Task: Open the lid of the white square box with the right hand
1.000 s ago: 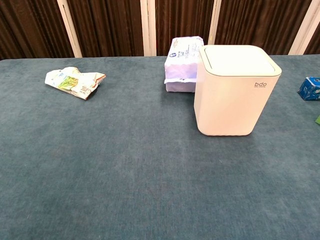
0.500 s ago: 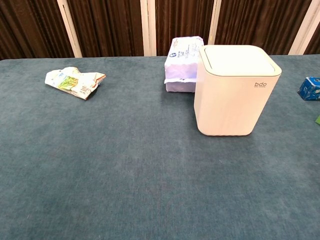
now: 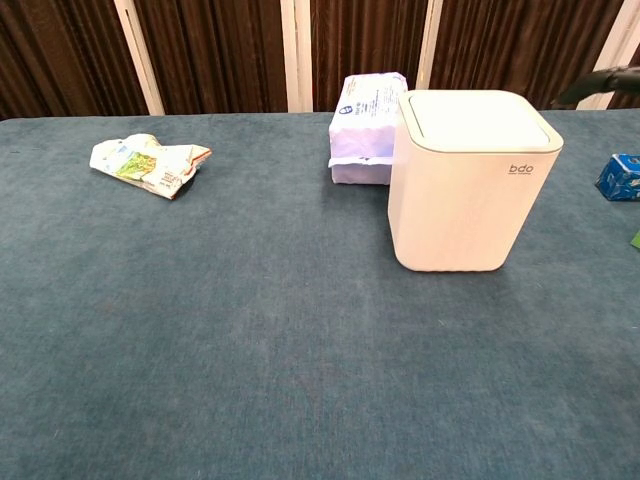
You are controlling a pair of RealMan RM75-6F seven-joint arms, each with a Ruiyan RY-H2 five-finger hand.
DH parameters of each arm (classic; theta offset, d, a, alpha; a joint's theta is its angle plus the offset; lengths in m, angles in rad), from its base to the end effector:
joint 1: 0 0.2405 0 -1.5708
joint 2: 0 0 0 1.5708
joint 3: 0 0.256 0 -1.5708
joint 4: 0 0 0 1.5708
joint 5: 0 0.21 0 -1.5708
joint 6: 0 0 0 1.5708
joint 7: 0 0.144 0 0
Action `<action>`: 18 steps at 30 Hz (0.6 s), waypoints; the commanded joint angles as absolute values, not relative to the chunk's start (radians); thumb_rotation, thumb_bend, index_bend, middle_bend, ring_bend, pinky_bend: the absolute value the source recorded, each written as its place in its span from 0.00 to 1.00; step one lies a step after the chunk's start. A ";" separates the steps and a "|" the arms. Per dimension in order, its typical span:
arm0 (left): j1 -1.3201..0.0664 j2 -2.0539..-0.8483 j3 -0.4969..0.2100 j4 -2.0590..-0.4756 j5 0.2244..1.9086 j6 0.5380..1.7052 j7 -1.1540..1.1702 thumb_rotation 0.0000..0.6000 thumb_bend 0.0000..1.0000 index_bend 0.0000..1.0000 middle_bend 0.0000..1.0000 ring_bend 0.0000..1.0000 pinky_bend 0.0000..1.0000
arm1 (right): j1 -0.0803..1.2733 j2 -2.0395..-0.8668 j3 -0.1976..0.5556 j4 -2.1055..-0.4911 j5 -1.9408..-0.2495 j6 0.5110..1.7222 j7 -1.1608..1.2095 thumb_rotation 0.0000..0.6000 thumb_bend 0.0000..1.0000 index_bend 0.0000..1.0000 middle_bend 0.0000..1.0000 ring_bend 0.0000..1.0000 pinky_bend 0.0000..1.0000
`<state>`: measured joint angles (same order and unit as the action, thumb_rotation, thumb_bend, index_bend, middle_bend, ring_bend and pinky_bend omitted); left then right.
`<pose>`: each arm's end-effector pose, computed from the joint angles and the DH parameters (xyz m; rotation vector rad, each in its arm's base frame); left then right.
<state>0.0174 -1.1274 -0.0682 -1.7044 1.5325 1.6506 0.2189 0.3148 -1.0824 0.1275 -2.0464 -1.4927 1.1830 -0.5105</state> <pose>-0.2953 0.1514 0.1722 -1.2820 -0.7350 -0.8535 -0.1694 -0.2259 0.1130 1.8127 -0.7233 0.9215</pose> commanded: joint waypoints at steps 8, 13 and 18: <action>0.017 -1.128 -0.069 -1.702 1.532 1.651 0.218 1.00 0.07 0.16 0.07 0.00 0.00 | 0.410 -1.150 0.186 -2.072 -1.330 1.117 -0.630 1.00 0.76 0.14 0.86 0.85 0.86; 0.016 -1.127 -0.067 -1.701 1.536 1.651 0.215 1.00 0.07 0.16 0.07 0.00 0.00 | 0.443 -1.179 0.192 -2.068 -1.258 1.103 -0.685 1.00 0.76 0.14 0.86 0.85 0.86; 0.018 -1.127 -0.069 -1.700 1.534 1.656 0.211 1.00 0.07 0.16 0.07 0.00 0.00 | 0.472 -1.207 0.194 -2.055 -1.197 1.098 -0.722 1.00 0.75 0.14 0.86 0.85 0.86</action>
